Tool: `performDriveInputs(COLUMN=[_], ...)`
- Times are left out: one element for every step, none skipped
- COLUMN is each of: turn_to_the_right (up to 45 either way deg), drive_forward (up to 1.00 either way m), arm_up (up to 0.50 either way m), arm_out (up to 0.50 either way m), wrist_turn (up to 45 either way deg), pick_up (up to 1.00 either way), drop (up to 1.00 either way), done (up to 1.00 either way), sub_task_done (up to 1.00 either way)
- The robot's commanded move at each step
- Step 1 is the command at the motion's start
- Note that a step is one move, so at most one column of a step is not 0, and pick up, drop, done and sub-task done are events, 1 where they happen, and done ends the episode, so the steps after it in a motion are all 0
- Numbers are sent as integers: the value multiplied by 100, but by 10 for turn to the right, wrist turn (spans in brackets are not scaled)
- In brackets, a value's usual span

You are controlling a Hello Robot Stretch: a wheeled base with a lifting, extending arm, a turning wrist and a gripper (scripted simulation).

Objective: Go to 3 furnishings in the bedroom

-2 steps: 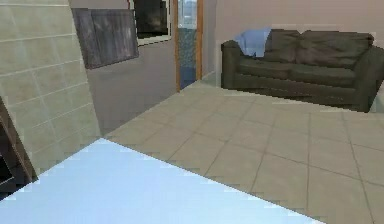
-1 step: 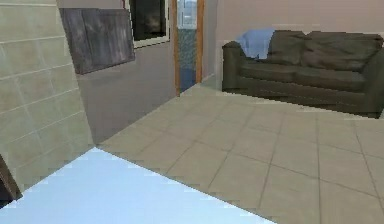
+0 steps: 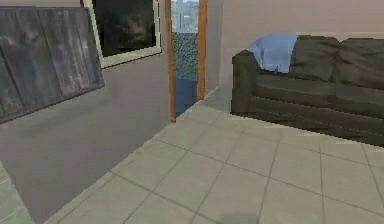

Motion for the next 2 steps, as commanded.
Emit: performDriveInputs(turn_to_the_right=[0,0], drive_forward=[100,100], arm_up=[0,0], arm_out=[0,0], wrist_turn=[0,0], pick_up=[0,0], drop=[0,0], done=[0,0], sub_task_done=[0,0])
